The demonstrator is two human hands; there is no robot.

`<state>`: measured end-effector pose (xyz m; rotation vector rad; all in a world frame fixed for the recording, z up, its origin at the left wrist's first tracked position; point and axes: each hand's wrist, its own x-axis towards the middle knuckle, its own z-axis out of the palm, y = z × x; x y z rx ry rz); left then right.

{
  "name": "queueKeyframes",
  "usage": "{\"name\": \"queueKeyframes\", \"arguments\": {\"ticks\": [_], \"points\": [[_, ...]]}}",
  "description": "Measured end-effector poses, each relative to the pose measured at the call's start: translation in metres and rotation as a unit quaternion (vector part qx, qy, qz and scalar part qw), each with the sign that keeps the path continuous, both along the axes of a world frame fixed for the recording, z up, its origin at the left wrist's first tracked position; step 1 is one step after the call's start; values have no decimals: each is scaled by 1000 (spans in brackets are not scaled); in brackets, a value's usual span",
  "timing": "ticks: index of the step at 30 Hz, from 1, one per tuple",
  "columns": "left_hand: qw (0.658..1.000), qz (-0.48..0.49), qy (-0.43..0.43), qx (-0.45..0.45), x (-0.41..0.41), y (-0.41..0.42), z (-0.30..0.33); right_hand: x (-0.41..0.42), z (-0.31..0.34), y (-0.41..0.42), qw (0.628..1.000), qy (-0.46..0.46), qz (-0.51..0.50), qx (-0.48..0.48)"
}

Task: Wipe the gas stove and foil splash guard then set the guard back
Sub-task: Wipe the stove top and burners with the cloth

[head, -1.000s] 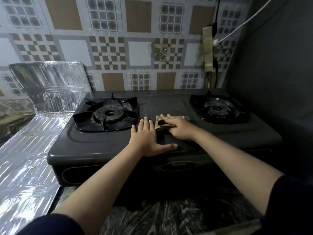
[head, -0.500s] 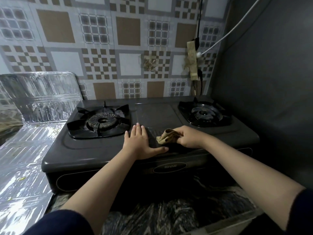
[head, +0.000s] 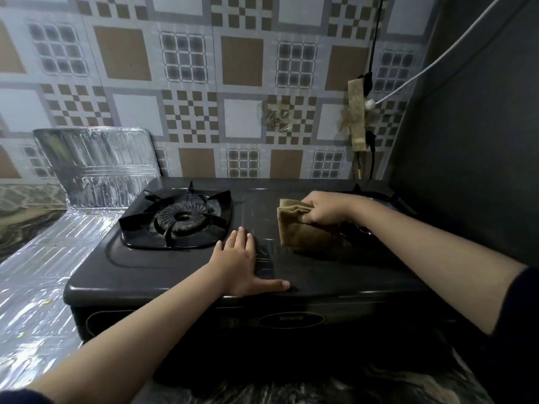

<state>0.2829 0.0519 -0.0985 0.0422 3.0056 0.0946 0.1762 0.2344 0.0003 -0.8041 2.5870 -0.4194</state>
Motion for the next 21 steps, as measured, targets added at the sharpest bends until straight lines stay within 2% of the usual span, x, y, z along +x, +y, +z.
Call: {"name": "queueKeyframes", "arguments": {"ticks": [4, 12, 14, 18, 21], "points": [[998, 2, -2, -56, -19, 9, 23, -44, 15, -6, 999, 49, 15, -9], [999, 48, 4, 21, -72, 26, 15, -127, -12, -30, 983, 172, 17, -56], [997, 64, 3, 31, -82, 31, 7, -143, -23, -34, 982, 184, 17, -30], [996, 74, 27, 32, -86, 29, -2, -160, -47, -38, 981, 142, 74, 106], [996, 74, 32, 25, -86, 29, -3, -160, -49, -35, 989, 85, 87, 83]]}}
